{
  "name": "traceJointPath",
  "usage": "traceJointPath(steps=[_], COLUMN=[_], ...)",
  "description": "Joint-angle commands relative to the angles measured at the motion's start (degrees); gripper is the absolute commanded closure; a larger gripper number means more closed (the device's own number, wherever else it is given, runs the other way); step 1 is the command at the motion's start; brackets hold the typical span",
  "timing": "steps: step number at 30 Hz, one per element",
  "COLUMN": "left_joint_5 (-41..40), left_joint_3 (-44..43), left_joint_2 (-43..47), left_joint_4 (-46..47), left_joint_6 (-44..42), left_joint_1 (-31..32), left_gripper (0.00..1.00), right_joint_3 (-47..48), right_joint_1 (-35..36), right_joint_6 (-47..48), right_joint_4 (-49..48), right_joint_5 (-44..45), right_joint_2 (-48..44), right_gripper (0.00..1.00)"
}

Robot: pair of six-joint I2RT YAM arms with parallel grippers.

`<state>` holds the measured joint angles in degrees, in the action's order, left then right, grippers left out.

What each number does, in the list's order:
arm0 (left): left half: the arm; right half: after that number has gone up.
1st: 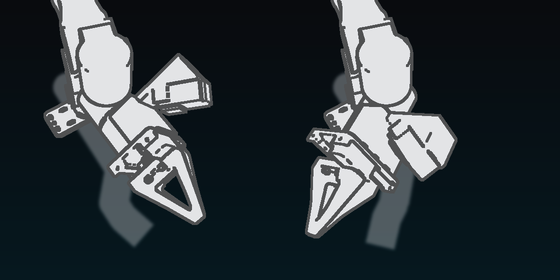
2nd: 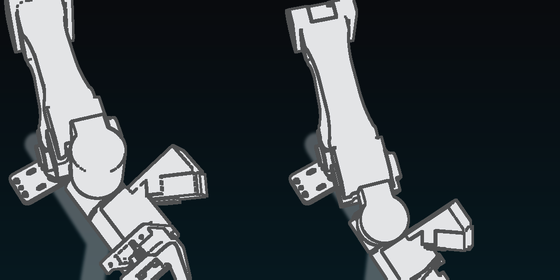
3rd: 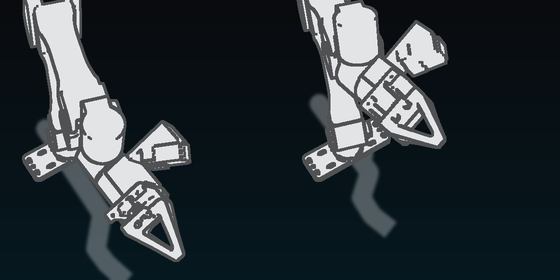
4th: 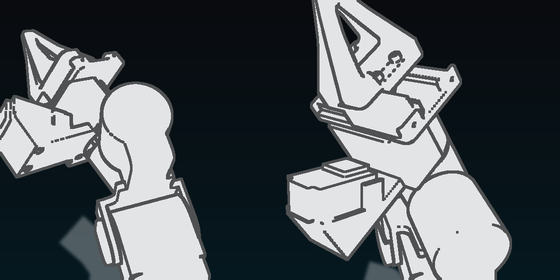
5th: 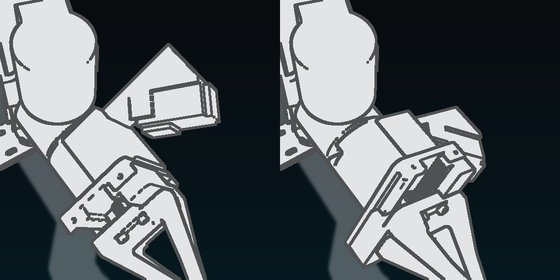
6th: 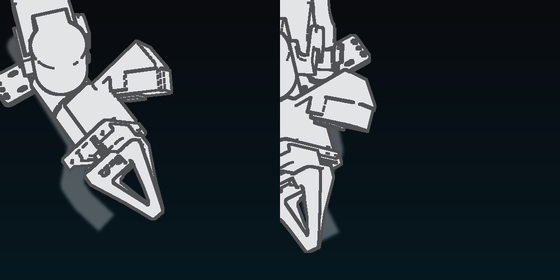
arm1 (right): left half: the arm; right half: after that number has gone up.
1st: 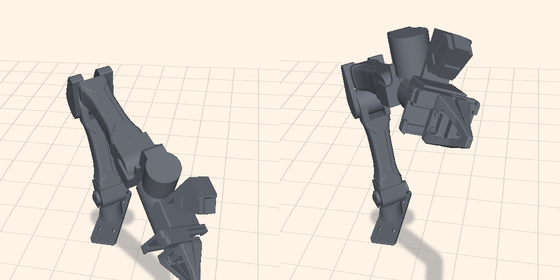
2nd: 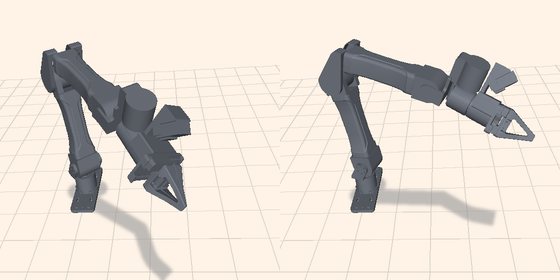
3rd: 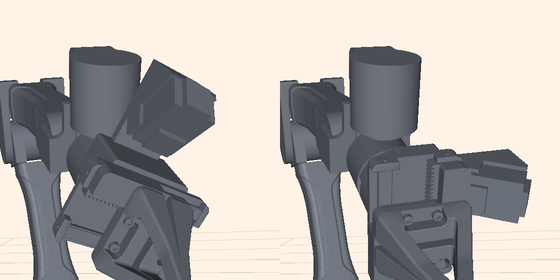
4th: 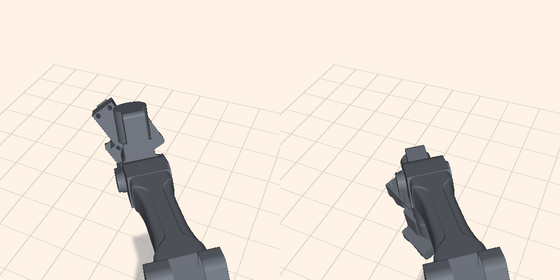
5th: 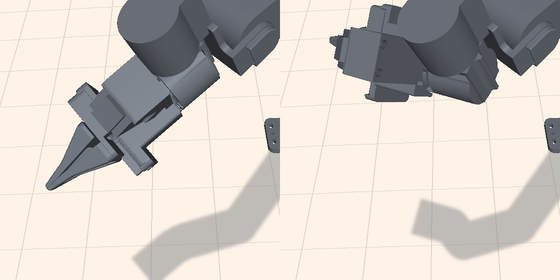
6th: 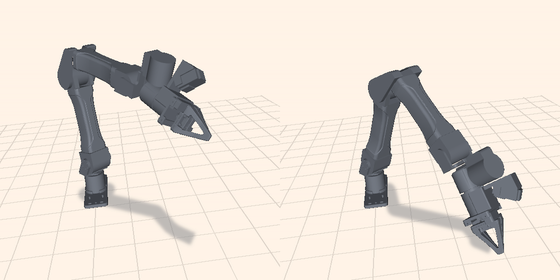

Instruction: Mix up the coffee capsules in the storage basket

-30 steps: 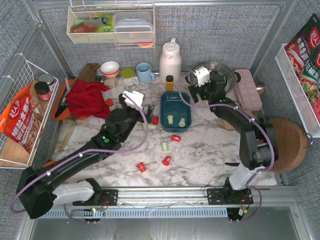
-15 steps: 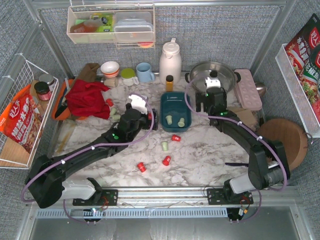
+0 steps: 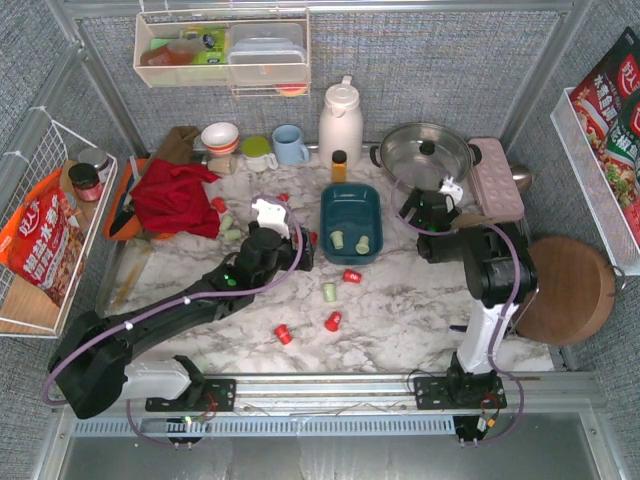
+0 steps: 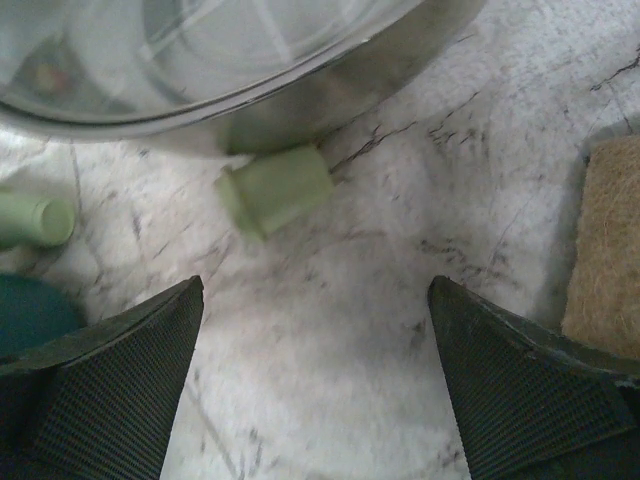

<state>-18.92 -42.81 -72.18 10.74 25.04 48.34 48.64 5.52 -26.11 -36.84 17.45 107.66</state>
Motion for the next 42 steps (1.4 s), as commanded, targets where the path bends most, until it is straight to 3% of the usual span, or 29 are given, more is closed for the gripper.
traceJointPath(steps=[1,4,8,17,25,31,38,42], left_joint_5=[-0.69,-0.58,0.28,2.01,2.09,2.05,1.89,1.27], left_joint_3=[2.29,4.39,3.25,0.94,1.53,2.91,4.40,6.16], left_joint_2=[0.41,-0.86,-3.93,-8.01,-7.81,-6.30,-4.57,-2.94], left_joint_4=[3.93,8.12,9.19,10.21,10.28,11.42,11.65,12.59], left_joint_6=[1.76,2.10,2.73,4.00,4.43,4.43,4.71,4.85], left_joint_1=[0.00,0.00,0.00,0.00,0.05,0.00,0.00,0.01], left_gripper=[0.01,0.01,0.01,0.01,0.01,0.01,0.01,0.01], right_joint_3=[1.03,2.64,6.56,15.89,23.05,20.73,24.91,25.75], right_joint_1=[-1.36,-1.93,-2.00,-1.88,-1.64,0.17,0.25,0.15], right_joint_6=[-6.65,-7.92,-6.66,-8.93,-12.71,-3.26,-5.49,-6.75], right_joint_4=[-16.65,-20.23,-16.14,7.32,25.90,17.49,30.82,34.17], right_joint_5=[-2.07,-3.12,-2.56,0.60,3.45,-1.44,0.17,1.21], right_joint_2=[6.08,8.79,9.49,8.14,9.56,7.85,8.11,8.32], right_gripper=[0.01,0.03,0.05,0.32,0.33,0.28,0.31,0.41])
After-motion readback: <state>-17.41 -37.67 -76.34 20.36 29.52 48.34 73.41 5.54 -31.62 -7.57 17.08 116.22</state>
